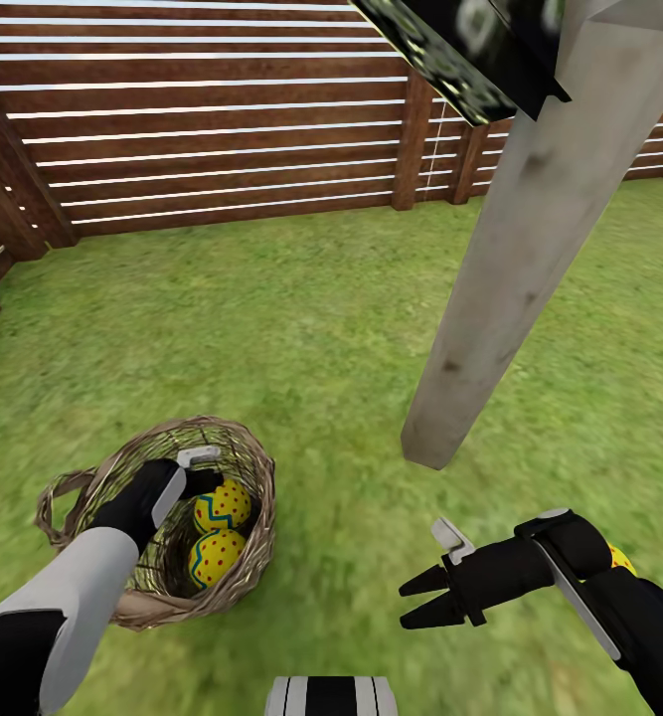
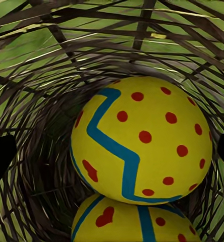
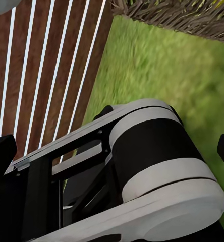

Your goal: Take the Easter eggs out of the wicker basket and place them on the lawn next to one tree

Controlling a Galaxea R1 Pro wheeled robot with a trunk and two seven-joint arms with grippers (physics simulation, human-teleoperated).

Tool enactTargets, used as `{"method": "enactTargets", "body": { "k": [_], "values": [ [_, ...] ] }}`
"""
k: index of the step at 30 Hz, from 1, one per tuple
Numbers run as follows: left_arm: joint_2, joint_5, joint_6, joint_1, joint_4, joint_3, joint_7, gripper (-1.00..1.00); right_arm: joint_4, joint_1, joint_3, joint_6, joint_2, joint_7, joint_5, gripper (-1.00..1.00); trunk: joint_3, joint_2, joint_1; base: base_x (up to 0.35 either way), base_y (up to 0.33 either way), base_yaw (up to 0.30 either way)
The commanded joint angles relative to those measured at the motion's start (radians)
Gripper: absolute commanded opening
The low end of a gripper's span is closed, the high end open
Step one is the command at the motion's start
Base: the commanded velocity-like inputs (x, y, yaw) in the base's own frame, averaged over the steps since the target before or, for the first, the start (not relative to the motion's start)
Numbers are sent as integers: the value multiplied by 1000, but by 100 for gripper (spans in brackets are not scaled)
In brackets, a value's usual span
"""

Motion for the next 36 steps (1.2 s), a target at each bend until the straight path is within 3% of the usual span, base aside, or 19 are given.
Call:
{"method": "enactTargets", "body": {
  "k": [1,6,14,36],
  "values": [
    [0,11,5,0,-2,1,8,100,0,-1,2,9,-1,0,-3,100,-1,0,0,0,0,0],
    [-1,10,8,0,0,1,-2,100,0,-1,2,9,-1,0,-3,100,-1,0,0,0,0,0],
    [0,10,-2,-3,88,2,-101,100,0,-1,2,9,-1,0,-3,100,-1,0,0,0,0,0],
    [0,10,-72,-3,102,2,-113,100,-1,0,3,9,0,0,-1,100,-16,-1,2,0,0,0]
  ]
}}
